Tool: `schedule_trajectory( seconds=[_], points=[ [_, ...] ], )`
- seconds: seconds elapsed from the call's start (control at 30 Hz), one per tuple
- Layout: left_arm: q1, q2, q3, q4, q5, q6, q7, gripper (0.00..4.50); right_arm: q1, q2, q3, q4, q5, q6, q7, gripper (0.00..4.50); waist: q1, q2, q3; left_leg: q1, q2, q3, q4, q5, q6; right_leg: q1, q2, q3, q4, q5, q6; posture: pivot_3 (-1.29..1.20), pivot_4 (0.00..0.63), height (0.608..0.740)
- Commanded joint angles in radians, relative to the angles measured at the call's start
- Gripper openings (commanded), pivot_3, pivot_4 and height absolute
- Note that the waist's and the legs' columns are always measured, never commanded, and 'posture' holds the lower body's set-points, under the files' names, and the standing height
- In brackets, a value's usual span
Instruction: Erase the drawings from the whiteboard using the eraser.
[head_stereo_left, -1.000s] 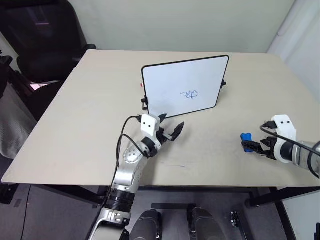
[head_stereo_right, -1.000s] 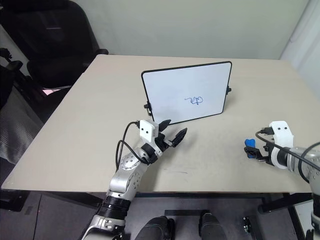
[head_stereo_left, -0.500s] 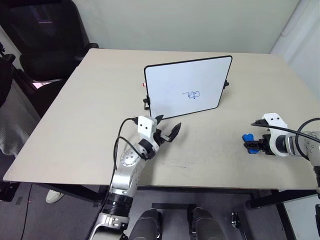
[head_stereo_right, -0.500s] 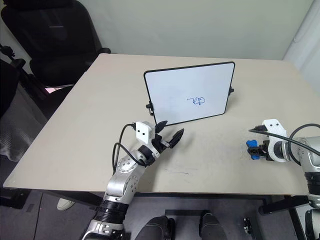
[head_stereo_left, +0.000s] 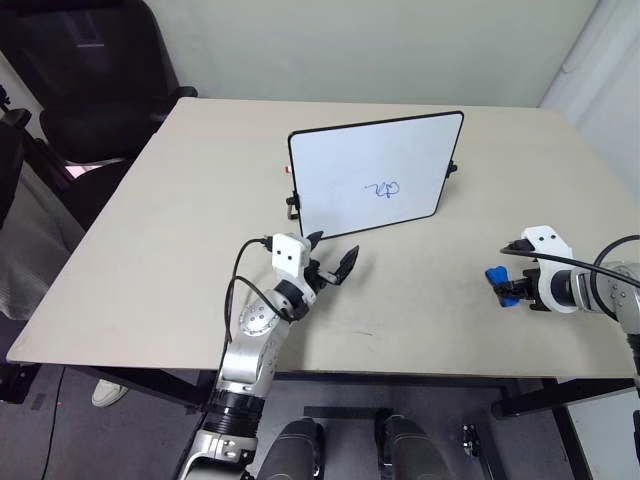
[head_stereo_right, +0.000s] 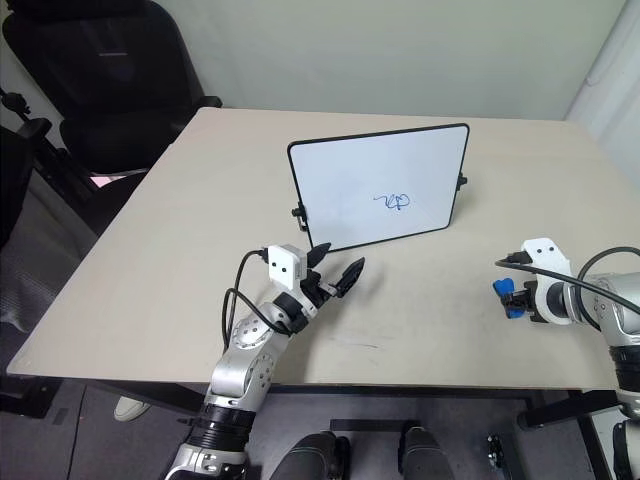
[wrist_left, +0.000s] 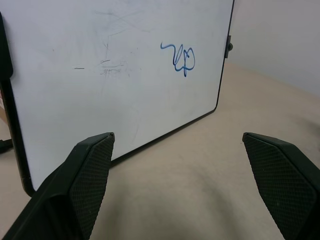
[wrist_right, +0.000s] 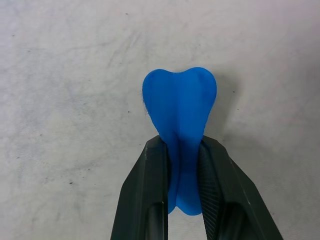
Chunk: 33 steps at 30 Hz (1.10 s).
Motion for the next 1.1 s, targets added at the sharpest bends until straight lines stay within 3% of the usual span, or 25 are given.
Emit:
schedule_trajectory(
  seconds=[0.03,0.23,0.53,0.7,1.1],
  points=[
    [-0.004,-0.003,-0.002,-0.045,-0.011,-0.001,-0.002,4.50,-0.025,0.011,-0.076,-0.148,0.037,-0.022,0.018,0.44,0.000,0.000,0.000,0.000,0.000,0.000,0.000,0.000,0.000,0.000,0.000,0.000,0.000,0.000,0.000,0.00,0.150,0.740],
    [-0.018,0.003,0.001,-0.027,-0.006,-0.004,-0.005,4.50,-0.179,0.251,-0.166,-0.216,0.054,-0.022,-0.100,0.44,-0.012,0.000,0.000,0.000,0.000,0.000,0.000,0.001,0.000,-0.001,0.001,0.000,0.000,0.001,-0.001,0.00,0.150,0.740],
    [-0.046,0.023,0.017,-0.004,-0.011,-0.004,-0.014,4.50,-0.337,0.569,-0.066,-0.053,-0.090,-0.207,-0.292,0.44,-0.006,0.000,0.000,0.000,0.001,-0.001,0.000,0.003,0.001,-0.003,0.000,-0.001,0.002,0.009,-0.014,0.00,0.150,0.740],
    [-0.048,0.029,0.019,-0.008,-0.014,-0.004,-0.014,4.50,-0.352,0.660,-0.006,0.025,-0.137,-0.297,-0.305,0.44,-0.006,0.001,0.000,-0.001,0.001,0.000,-0.001,0.001,-0.001,-0.005,0.000,-0.001,0.002,0.007,-0.015,0.00,0.150,0.740],
    [-0.044,0.042,0.032,-0.022,-0.019,-0.002,-0.003,4.50,-0.441,0.757,0.039,0.225,-0.201,-0.435,-0.298,0.44,-0.008,0.000,0.000,-0.010,0.001,0.000,0.000,0.004,-0.007,-0.015,0.000,-0.002,0.004,0.007,-0.017,0.00,0.150,0.740]
  ],
)
